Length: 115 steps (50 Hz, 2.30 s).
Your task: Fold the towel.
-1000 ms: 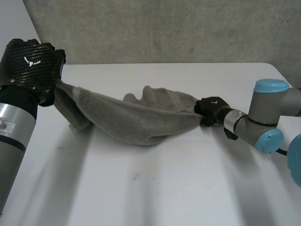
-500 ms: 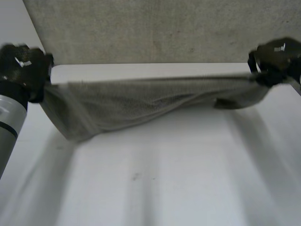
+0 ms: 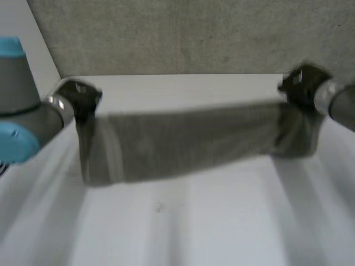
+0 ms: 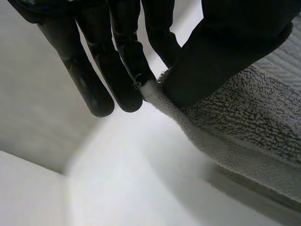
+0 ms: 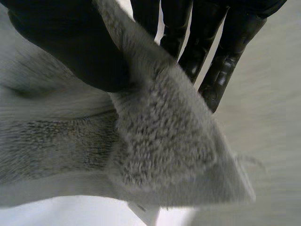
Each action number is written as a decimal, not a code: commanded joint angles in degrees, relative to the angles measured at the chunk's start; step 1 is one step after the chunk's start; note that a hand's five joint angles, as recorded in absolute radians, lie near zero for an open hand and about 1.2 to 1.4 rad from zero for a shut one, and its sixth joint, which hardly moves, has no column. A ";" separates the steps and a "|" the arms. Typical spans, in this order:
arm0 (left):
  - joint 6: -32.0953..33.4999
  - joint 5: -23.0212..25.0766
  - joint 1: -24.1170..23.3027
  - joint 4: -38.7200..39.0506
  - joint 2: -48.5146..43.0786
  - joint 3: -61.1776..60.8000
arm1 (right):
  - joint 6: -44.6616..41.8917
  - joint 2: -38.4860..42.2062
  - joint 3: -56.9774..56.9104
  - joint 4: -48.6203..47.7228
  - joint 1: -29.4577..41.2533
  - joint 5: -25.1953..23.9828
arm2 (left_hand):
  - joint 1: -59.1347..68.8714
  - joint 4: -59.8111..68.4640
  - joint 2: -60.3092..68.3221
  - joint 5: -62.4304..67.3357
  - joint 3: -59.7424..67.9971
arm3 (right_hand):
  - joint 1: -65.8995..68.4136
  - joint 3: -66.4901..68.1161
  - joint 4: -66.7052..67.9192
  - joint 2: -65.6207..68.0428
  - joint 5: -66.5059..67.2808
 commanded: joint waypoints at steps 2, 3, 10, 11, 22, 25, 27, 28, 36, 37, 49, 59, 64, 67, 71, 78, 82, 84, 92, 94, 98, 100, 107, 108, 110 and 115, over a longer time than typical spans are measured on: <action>-4.31 -8.36 -1.18 17.25 -5.13 32.16 | 5.42 -0.94 -5.45 -44.00 2.40 1.10 | 12.26 10.22 10.27 10.64 10.26 | 26.18 12.38 11.64 13.05 14.32; -4.33 -8.38 -1.18 17.29 -5.13 32.18 | 5.43 -0.95 -5.43 -44.08 2.40 1.10 | 12.26 10.22 10.27 10.64 10.26 | 26.18 12.38 11.64 13.05 14.32; -12.85 -10.14 -1.18 26.35 -2.68 25.71 | 10.87 -3.23 -0.08 -45.16 2.57 0.57 | 12.26 10.22 10.27 10.64 10.26 | 26.18 12.38 11.64 13.05 14.32; -13.64 -9.79 -0.83 26.35 -1.71 22.11 | 12.19 -3.06 0.19 -41.65 2.48 0.31 | 12.26 10.22 10.27 10.64 10.26 | 26.18 12.38 11.64 13.05 14.32; -14.00 -6.62 -0.47 26.61 -1.35 0.98 | 15.54 0.72 3.62 -28.78 2.04 -6.72 | 12.26 10.22 10.27 10.64 10.26 | 26.18 12.38 11.64 13.05 14.32; -14.00 -5.48 0.05 26.87 -1.52 -6.40 | 15.36 2.48 8.01 -26.59 1.96 -9.44 | 12.26 10.22 10.27 10.64 10.26 | 26.18 12.38 11.64 13.05 14.32; -13.91 -5.04 0.93 27.22 -1.70 -13.14 | 15.19 4.84 12.56 -25.27 1.87 -11.37 | 12.26 10.22 10.27 10.64 10.26 | 26.18 12.38 11.64 13.05 14.32; -13.91 -5.04 0.93 27.22 -1.70 -13.17 | 15.19 4.85 12.58 -25.27 1.87 -11.38 | 12.26 10.22 10.27 10.64 10.26 | 26.18 12.38 11.64 13.05 14.32; -13.74 -4.25 2.78 30.83 -1.17 -24.42 | 16.51 7.93 20.76 -24.83 1.43 -11.38 | 12.26 10.22 10.27 10.64 10.26 | -7.23 -21.03 -21.77 -20.36 -19.09; -13.65 -4.16 3.30 31.79 -0.82 -25.73 | 17.72 7.84 21.63 -24.74 0.73 -11.38 | 12.26 10.22 10.27 10.64 10.26 | -13.73 -27.53 -28.26 -26.85 -25.59; -13.74 -4.16 5.42 33.11 5.95 -30.40 | 40.50 4.59 26.29 -24.21 -6.31 -11.55 | 12.26 10.22 10.27 10.64 10.26 | -14.13 -27.93 -28.67 -27.26 -25.99; -13.74 -3.46 5.42 33.11 9.55 -34.35 | 44.28 4.42 28.76 -24.83 -8.50 -12.69 | 12.26 10.22 10.27 10.64 10.26 | 26.18 12.38 11.64 13.05 14.32; -13.47 -3.19 5.06 31.89 12.26 -37.68 | 41.75 0.83 29.71 -22.99 -8.85 -13.39 | 12.26 10.22 10.27 10.64 10.26 | 26.18 12.38 11.64 13.05 14.32; -11.81 -2.75 5.15 28.48 15.86 -40.84 | 34.92 -3.30 31.56 -17.74 -8.94 -16.37 | 12.26 10.22 10.27 10.64 10.26 | 26.18 12.38 11.64 13.05 14.32; -5.83 -2.40 6.03 20.55 20.27 -43.23 | 22.75 -6.13 32.45 -8.22 -9.47 -17.97 | 12.26 10.22 10.27 10.64 10.26 | 26.18 12.38 11.64 13.05 14.32; 11.90 0.92 12.61 -2.46 30.54 -48.50 | -9.11 -10.26 32.63 23.46 -15.96 -11.48 | 12.26 10.22 10.27 10.64 10.26 | 26.18 12.38 11.64 13.05 14.32; 14.13 5.86 13.41 -0.81 31.52 -48.24 | -10.12 -10.62 30.51 22.28 -16.68 -10.06 | 12.26 10.22 10.27 10.64 10.26 | 26.18 12.38 11.64 13.05 14.32; 14.30 7.44 13.59 1.03 31.61 -47.80 | -6.02 -9.31 28.32 17.30 -16.24 -9.80 | 12.26 10.22 10.27 10.64 10.26 | 26.18 12.38 11.64 13.05 14.32; 13.25 7.97 9.46 10.44 24.93 -41.21 | -3.27 -3.77 23.14 7.71 -6.68 -7.34 | 12.26 10.22 10.27 10.64 10.26 | 26.18 12.38 11.64 13.05 14.32; 12.20 6.23 6.13 14.37 19.60 -36.49 | -3.01 -3.15 22.00 5.69 -5.26 -6.38 | 12.26 10.22 10.27 10.64 10.26 | 26.18 12.38 11.64 13.05 14.32; 12.10 2.08 4.80 17.29 14.47 -32.07 | -2.92 -0.42 20.32 -0.04 -3.93 -5.31 | 12.26 10.22 10.27 10.64 10.26 | 26.18 12.38 11.64 13.05 14.32; 11.93 0.06 4.54 18.26 11.75 -29.87 | -2.83 2.38 18.66 -6.34 -2.19 -4.79 | 12.26 10.22 10.27 10.64 10.26 | 26.18 12.38 11.64 13.05 14.32; 11.67 -3.98 2.34 20.89 -0.53 -18.82 | -3.01 8.97 14.26 -19.26 0.55 -3.64 | 12.26 10.22 10.27 10.64 10.26 | 26.18 12.38 11.64 13.05 14.32; 11.67 -4.16 2.25 21.16 -2.56 -17.06 | -3.01 10.72 13.30 -21.55 0.55 -3.47 | 12.26 10.22 10.27 10.64 10.26 | 26.18 12.38 11.64 13.05 14.32; 11.67 -4.59 2.16 21.33 -4.49 -15.47 | -3.09 12.66 12.16 -23.23 0.64 -3.21 | 12.26 10.22 10.27 10.64 10.26 | 26.18 12.38 11.64 13.05 14.32; 11.58 -6.61 1.90 21.86 -8.89 -11.08 | -3.01 17.93 8.03 -24.92 0.90 -3.12 | 12.26 10.22 10.27 10.64 10.26 | 26.18 12.38 11.64 13.05 14.32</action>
